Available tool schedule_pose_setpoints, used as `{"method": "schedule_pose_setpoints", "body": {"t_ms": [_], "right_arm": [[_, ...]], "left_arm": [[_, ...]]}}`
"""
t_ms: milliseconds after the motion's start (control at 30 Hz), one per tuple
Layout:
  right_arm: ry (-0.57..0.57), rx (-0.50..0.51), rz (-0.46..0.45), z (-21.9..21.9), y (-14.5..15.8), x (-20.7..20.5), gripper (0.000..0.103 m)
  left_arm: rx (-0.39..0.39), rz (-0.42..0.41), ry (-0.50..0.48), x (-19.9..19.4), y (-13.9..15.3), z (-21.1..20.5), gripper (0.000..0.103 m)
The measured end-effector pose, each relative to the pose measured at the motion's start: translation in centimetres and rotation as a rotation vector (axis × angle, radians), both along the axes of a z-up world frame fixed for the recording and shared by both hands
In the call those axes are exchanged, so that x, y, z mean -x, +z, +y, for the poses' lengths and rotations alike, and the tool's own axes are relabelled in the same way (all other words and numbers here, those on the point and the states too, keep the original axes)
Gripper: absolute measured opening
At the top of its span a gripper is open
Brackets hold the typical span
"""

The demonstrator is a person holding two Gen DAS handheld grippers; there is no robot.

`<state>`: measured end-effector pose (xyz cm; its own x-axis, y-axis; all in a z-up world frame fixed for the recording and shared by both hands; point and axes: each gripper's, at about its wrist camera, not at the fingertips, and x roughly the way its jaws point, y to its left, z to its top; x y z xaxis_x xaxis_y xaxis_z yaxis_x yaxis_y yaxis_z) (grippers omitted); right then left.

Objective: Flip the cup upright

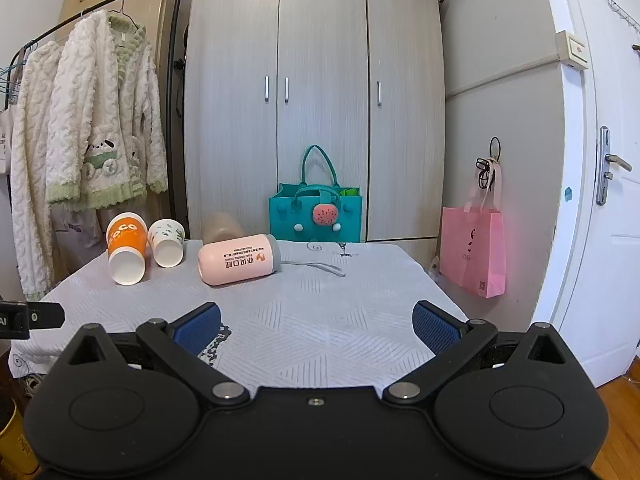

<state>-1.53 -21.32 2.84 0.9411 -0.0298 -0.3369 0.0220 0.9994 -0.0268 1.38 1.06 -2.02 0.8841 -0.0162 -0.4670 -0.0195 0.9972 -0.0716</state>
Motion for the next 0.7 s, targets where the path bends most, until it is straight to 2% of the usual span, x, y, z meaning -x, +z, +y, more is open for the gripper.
{"method": "schedule_pose_setpoints", "body": {"t_ms": [700], "right_arm": [[0.008, 0.019, 0.035, 0.44, -0.64, -0.33, 0.103]], "left_arm": [[0.009, 0.011, 0.005, -0.23, -0.35, 0.29, 0.103]]}}
